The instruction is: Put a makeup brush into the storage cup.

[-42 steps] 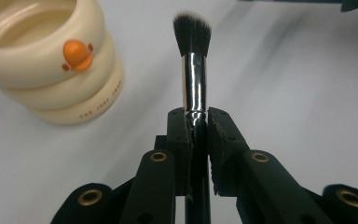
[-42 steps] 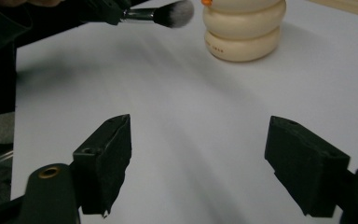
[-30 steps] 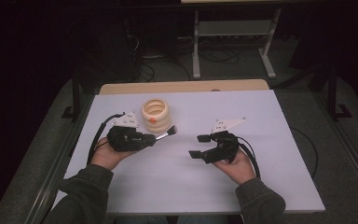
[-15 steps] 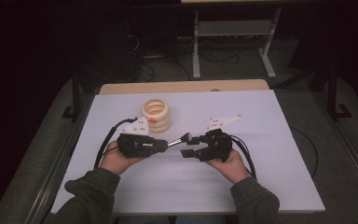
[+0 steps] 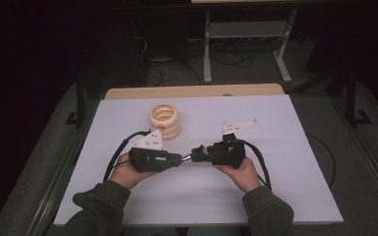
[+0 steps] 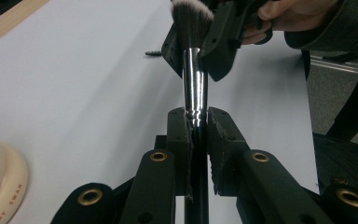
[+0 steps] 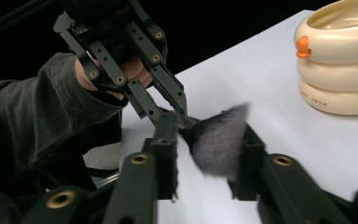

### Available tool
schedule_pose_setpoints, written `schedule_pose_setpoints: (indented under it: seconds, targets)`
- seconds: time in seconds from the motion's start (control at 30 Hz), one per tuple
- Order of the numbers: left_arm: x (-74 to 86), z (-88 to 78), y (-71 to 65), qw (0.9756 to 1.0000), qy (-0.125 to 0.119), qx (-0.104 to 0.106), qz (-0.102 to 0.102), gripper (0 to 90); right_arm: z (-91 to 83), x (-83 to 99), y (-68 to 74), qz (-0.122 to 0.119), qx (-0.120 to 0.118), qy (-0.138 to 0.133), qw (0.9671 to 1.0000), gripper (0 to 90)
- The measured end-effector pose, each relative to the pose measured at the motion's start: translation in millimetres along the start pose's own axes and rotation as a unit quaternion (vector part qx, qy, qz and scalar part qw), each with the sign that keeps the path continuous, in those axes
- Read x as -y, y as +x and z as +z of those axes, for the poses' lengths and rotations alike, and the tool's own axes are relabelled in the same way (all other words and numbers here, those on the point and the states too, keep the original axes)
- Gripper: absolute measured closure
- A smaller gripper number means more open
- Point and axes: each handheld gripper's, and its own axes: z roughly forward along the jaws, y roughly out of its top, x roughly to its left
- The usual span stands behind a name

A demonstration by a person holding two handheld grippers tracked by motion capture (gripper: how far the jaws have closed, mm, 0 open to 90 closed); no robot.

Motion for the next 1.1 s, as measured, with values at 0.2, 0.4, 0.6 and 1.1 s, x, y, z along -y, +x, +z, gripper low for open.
schedule_pose_setpoints:
  seconds: [0.2,0.4,0.6,1.1]
  targets:
    - [1.4,4.3,-1.7,1.0,0.004,0.003,0.008,79.7,-1.6,-1.0,-0.7,0.029,-0.02,-0.002,0.9994,76.7]
    - [2.0,6.0,-0.4,0.9999,0.007,0.013,0.002,78.8,-2.4,-1.6,2.0,0.042,-0.013,0.007,0.999,78.0]
    - [1.9,10.6,-1.0,0.9995,0.028,0.013,0.001,71.2,-0.5,-3.3,4.9,0.025,-0.01,0.018,0.9995,78.1]
    - [-2.2,17.7,1.8,0.9973,0.061,0.041,-0.003,78.3,7.2,-13.5,16.6,-0.015,0.009,0.06,0.998,77.6]
